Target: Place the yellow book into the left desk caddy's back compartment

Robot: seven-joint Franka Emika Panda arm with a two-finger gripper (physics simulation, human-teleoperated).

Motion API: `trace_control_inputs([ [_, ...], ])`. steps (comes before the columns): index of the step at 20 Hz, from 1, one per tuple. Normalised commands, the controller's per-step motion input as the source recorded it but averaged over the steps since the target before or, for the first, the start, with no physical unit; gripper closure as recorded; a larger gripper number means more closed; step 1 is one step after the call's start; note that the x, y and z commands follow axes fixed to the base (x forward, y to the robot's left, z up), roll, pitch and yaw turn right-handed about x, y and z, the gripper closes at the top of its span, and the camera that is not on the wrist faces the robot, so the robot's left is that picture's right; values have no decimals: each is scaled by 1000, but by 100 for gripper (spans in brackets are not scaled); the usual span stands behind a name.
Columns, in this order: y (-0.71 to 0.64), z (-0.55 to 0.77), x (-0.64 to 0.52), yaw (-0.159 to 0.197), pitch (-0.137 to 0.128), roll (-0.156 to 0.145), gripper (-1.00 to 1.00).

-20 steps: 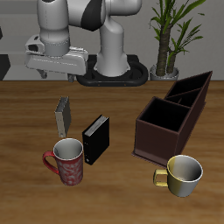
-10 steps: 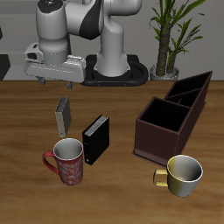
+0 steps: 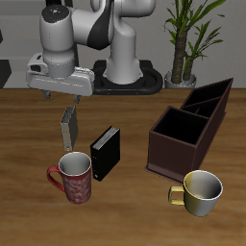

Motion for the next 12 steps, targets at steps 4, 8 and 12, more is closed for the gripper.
trace_control_inputs([
  [4, -2, -290, -10, -8, 23, -11, -100],
  [8, 58, -331, 10, -1, 26, 7, -100],
  [12, 72, -295, 17, -1, 35, 18, -100],
])
